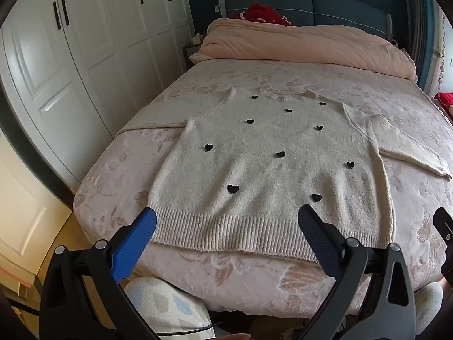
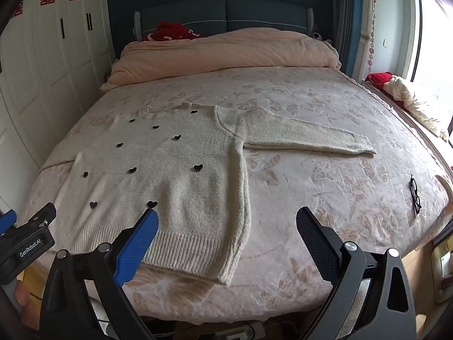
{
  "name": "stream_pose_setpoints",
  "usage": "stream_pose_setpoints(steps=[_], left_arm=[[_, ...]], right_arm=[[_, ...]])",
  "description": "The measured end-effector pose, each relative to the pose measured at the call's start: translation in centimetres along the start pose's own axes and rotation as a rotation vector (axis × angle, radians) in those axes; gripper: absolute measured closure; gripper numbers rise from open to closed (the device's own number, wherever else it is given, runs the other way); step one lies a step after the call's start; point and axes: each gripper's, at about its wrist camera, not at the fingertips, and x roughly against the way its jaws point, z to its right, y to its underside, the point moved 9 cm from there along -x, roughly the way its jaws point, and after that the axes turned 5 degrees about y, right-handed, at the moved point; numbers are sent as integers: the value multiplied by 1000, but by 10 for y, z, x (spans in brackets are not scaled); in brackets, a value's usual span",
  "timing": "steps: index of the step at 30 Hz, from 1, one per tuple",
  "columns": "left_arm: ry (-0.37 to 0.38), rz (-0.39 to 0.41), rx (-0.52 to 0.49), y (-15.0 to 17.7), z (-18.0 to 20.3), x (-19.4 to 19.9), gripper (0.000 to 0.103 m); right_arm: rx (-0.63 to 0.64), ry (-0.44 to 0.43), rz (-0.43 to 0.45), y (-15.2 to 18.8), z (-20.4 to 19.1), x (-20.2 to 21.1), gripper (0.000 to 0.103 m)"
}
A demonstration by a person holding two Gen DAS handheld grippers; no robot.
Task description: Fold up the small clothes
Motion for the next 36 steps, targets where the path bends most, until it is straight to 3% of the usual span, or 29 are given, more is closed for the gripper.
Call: stream_pose_setpoints(steps=[1,36], left_arm=[[1,-6,-4,0,0,0,5],[-6,4,-21,0,2,6,5]], right_arm=[[0,-1,-2,0,0,0,6],[-2,-30,-4,3,-9,6,6]])
